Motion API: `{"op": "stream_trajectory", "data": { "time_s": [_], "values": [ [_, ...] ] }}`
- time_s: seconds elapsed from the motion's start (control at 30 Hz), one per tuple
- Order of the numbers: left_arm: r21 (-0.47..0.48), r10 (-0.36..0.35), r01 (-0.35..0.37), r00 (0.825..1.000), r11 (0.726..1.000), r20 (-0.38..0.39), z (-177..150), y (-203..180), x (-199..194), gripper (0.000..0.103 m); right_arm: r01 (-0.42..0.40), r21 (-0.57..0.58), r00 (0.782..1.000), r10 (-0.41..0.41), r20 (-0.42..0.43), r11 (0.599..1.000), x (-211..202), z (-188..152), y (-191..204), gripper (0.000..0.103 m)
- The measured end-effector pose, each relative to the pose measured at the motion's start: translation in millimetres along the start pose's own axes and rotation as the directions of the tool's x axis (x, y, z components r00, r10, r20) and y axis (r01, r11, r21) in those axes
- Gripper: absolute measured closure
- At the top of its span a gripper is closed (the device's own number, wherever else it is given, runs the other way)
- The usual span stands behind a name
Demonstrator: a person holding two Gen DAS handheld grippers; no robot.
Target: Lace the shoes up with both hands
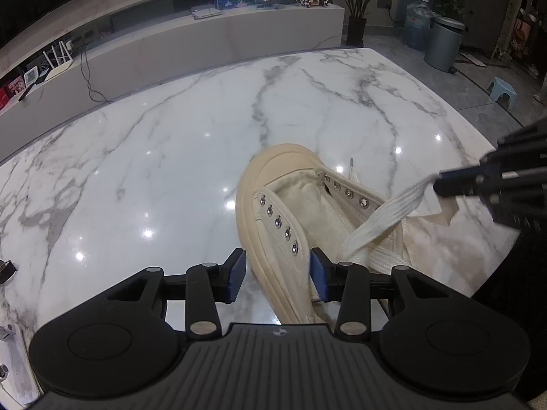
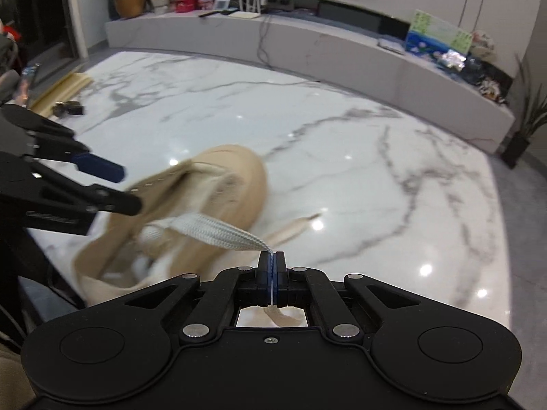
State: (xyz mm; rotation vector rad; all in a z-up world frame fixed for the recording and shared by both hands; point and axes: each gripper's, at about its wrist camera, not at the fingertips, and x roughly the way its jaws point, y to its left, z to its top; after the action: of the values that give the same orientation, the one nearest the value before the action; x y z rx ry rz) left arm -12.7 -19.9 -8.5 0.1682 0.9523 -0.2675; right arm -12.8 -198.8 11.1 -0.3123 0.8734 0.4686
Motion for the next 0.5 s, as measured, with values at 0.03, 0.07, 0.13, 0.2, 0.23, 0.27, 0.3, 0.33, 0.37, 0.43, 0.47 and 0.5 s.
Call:
{"op": "stream_trajectory", "data": {
  "time_s": [0.03, 0.07, 0.13, 0.2, 0.23, 0.27, 0.3, 0.33, 0.37, 0.43, 0.47, 0.5],
  "values": [
    [0.003, 0.000, 0.000, 1.000, 1.000, 0.001, 0.3, -0.3, -0.2, 0.064, 0.015, -0.003, 1.000, -0.015, -0.002, 1.000, 1.0, 0.5, -0.3, 0.103],
    [0.006, 0.000, 0.000, 1.000, 1.000, 0.002, 0.6, -0.6, -0.4, 0.064, 0.050, -0.009, 0.999, -0.050, -0.003, 0.999, 2.8, 1.5, -1.0, 0.103],
    [0.012, 0.000, 0.000, 1.000, 1.000, 0.003, 1.3, -1.2, -0.7, 0.064, 0.214, -0.045, 0.977, -0.214, -0.012, 0.976, 10.5, 1.5, -4.6, 0.103],
    [0.015, -0.001, 0.001, 1.000, 1.000, -0.001, 1.6, -1.7, 0.3, 0.064, 0.287, -0.059, 0.957, -0.289, -0.029, 0.956, 17.1, 0.3, -8.7, 0.103],
    [0.016, -0.002, 0.002, 1.000, 1.000, -0.005, 1.5, -1.9, 1.2, 0.064, 0.286, -0.059, 0.956, -0.289, -0.051, 0.957, 20.4, -1.5, -11.7, 0.103],
    [0.017, -0.002, 0.002, 1.000, 1.000, -0.008, 1.4, -2.2, 2.1, 0.064, 0.283, -0.058, 0.955, -0.287, -0.073, 0.957, 23.6, -3.4, -14.8, 0.102],
    [0.017, -0.001, 0.002, 1.000, 1.000, -0.011, 1.5, -2.2, 2.6, 0.064, 0.284, -0.059, 0.954, -0.288, -0.078, 0.957, 23.8, -4.6, -15.3, 0.102],
    [0.017, -0.002, 0.002, 1.000, 1.000, -0.012, 1.4, -2.3, 2.9, 0.064, 0.287, -0.068, 0.953, -0.292, -0.082, 0.956, 24.8, -6.2, -14.8, 0.101],
    [0.017, -0.003, 0.003, 1.000, 1.000, -0.014, 1.3, -2.4, 3.0, 0.064, 0.289, -0.077, 0.952, -0.295, -0.086, 0.954, 25.7, -7.9, -14.3, 0.100],
    [0.017, -0.002, 0.002, 1.000, 1.000, -0.014, 0.9, -2.7, 2.5, 0.064, 0.240, -0.062, 0.966, -0.244, -0.080, 0.969, 22.7, -8.8, -12.8, 0.094],
    [0.016, -0.001, 0.002, 1.000, 1.000, -0.015, 0.7, -2.8, 2.3, 0.064, 0.199, -0.045, 0.977, -0.201, -0.073, 0.979, 19.9, -8.7, -12.5, 0.087],
    [0.016, -0.001, 0.001, 1.000, 1.000, -0.015, 0.5, -3.0, 2.0, 0.064, 0.140, -0.027, 0.988, -0.141, -0.062, 0.990, 15.6, -7.7, -11.4, 0.083]
  ]
}}
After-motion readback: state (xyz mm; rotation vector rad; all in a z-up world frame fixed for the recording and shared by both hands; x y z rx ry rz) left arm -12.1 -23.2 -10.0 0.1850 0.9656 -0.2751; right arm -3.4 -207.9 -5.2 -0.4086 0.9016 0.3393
